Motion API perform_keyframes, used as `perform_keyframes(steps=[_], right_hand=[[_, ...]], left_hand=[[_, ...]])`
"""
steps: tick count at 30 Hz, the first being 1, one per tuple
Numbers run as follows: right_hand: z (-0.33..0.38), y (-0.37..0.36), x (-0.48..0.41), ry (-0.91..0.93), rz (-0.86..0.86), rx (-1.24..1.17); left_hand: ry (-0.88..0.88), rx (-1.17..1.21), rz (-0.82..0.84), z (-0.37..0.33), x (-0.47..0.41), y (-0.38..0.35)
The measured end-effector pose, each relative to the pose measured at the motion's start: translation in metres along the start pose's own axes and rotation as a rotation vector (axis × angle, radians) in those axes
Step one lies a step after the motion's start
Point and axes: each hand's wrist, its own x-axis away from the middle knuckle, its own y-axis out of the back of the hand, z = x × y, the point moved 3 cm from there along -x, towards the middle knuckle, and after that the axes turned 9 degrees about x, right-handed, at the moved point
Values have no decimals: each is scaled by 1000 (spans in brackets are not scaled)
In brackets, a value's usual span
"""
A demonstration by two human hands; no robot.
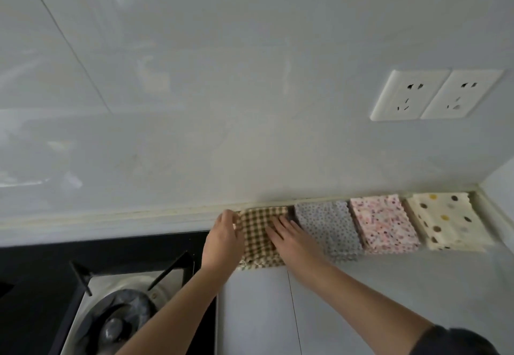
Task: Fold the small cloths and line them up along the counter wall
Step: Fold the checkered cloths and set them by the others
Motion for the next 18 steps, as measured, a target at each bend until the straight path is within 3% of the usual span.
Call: perform_keyframes(steps=[2, 5, 9, 14, 18], right_hand=[[4, 5, 4, 21, -1, -31], [2, 6, 7, 55, 94, -83], [-4, 26, 7, 27, 225, -267], [-17, 43, 3, -178, 29, -644], [-13, 31, -8, -186, -32, -446]], left_hand=[[246, 160, 25, -3, -13, -2], [422, 159, 94, -5, -29, -6], [414, 37, 193, -3, -39, -12], [390, 273, 111, -5, -38, -9], [572, 462, 121, 9, -36, -13]])
